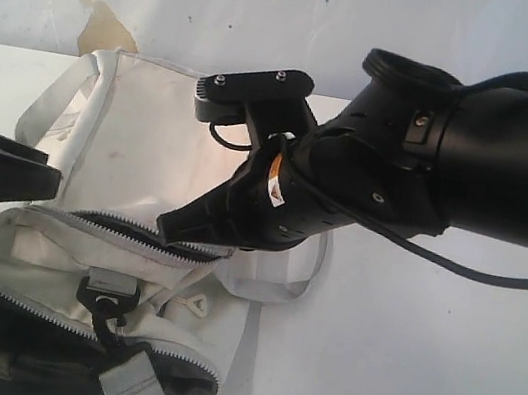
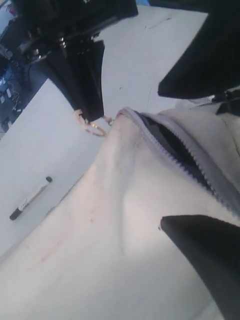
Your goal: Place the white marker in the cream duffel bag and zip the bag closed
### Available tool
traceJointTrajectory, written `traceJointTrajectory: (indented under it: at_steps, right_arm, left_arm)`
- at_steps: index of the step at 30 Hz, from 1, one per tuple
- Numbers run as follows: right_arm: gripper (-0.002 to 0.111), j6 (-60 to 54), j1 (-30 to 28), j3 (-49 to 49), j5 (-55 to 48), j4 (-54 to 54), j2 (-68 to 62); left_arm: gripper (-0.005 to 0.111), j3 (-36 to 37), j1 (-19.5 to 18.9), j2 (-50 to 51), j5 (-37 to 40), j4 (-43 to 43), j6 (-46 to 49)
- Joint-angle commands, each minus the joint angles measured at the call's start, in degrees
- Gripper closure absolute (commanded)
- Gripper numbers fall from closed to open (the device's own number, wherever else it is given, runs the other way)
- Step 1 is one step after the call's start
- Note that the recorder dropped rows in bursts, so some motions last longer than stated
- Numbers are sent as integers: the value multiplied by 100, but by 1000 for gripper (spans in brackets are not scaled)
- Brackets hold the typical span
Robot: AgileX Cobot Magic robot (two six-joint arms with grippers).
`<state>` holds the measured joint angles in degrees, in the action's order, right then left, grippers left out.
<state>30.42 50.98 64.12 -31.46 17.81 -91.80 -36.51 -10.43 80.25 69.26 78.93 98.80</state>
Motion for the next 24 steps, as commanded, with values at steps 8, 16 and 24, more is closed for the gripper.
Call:
traceJointTrajectory:
  at_steps: [8, 16, 24]
  right_arm:
    - [108, -24, -23, -28, 96, -179, 55]
    - [108, 2, -23, -18, 146, -192, 104]
    - [108, 75, -23, -18, 218, -192, 104]
  left_arm:
    - [27, -342, 1430, -30, -1323, -436, 623]
    - [27, -649, 2117, 27, -1996, -979, 249]
    - [33, -530, 2321, 298, -2242, -1062, 163]
